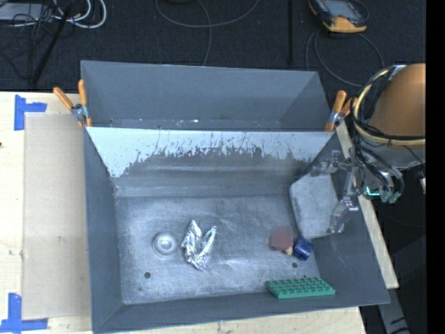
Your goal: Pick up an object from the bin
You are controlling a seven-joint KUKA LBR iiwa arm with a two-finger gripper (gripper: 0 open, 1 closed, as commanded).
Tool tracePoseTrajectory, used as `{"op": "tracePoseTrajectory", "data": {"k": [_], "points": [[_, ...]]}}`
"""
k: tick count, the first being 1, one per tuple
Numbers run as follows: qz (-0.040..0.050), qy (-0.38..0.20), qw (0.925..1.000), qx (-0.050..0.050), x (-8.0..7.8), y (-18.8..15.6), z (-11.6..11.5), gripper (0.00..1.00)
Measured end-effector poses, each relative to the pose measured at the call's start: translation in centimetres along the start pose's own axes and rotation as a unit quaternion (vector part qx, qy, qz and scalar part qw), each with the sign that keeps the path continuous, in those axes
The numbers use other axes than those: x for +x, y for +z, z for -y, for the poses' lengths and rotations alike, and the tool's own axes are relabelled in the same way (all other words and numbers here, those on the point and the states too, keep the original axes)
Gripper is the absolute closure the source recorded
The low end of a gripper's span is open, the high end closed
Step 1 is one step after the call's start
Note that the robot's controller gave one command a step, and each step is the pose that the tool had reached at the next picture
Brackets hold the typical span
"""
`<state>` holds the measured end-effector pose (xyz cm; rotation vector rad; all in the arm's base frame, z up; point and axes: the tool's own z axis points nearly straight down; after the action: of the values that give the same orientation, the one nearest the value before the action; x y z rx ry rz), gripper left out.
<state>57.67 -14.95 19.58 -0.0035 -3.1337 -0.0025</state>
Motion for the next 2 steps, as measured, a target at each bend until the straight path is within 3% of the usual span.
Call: {"op": "tracePoseTrajectory", "data": {"k": [1, 2], "points": [[0.0115, -0.019, 0.9997, -0.001, 3.44, 10.18, -1.38, 0.0], [0.0, -0.019, 0.9998, -0.003, 3.92, 10.44, -1.41, 1.0]]}}
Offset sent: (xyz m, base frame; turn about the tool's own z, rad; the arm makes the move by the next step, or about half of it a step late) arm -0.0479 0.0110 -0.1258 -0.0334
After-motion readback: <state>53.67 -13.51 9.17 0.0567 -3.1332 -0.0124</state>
